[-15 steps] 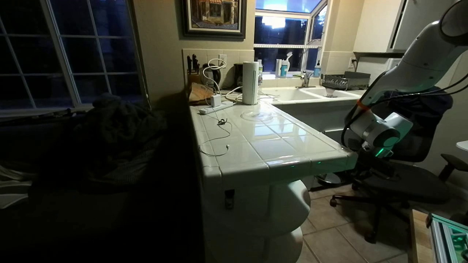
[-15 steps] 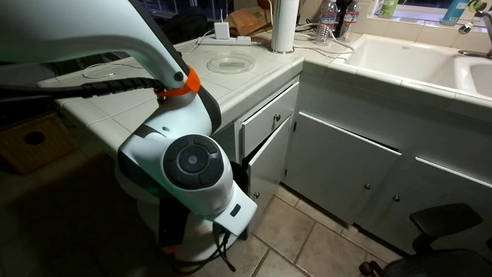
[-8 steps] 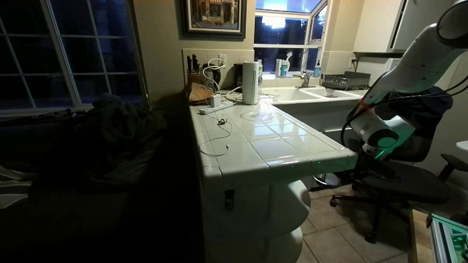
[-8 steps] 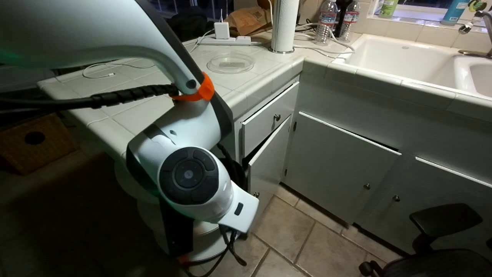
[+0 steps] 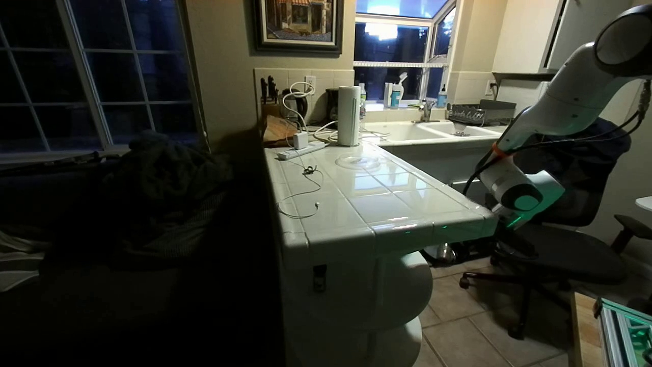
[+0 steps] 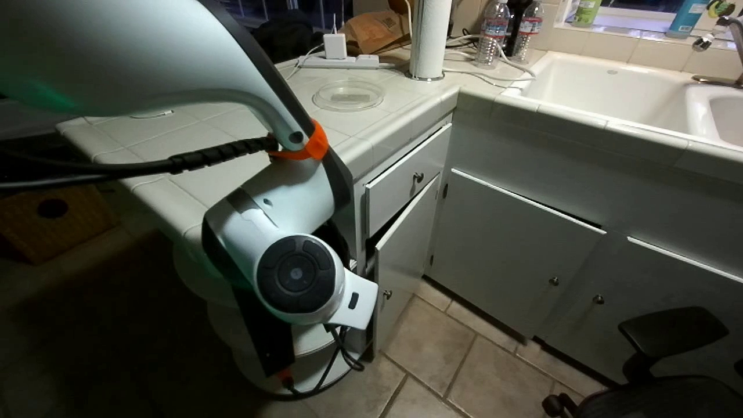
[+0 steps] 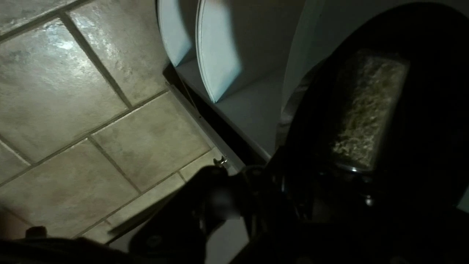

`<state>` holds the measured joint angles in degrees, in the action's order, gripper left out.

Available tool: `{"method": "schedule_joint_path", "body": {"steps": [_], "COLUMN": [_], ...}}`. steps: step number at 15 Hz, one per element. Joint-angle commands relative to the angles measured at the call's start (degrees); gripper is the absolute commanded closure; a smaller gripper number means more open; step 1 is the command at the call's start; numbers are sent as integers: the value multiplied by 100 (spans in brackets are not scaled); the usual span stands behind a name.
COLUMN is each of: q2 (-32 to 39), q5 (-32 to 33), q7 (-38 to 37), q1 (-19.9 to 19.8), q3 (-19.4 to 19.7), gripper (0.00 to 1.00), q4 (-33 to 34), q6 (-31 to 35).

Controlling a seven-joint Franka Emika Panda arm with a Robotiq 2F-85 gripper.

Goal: Move the bowl to one of the bottom shelves.

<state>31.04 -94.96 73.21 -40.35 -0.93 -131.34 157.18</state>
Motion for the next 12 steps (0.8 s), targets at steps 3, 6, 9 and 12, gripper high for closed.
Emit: {"method": "schedule_joint_path", "body": {"steps": [3, 6, 9, 12], "q2": [176, 205, 205, 277], "q5": [-102, -102, -102, -14], "q7": [-97, -104, -113, -220], "q1": [936, 970, 974, 1219], "q3": [1062, 1095, 1096, 1237], "gripper": [93, 93, 93, 98], "q4": [110, 138, 147, 236], "q6": [-789, -808, -807, -919]}}
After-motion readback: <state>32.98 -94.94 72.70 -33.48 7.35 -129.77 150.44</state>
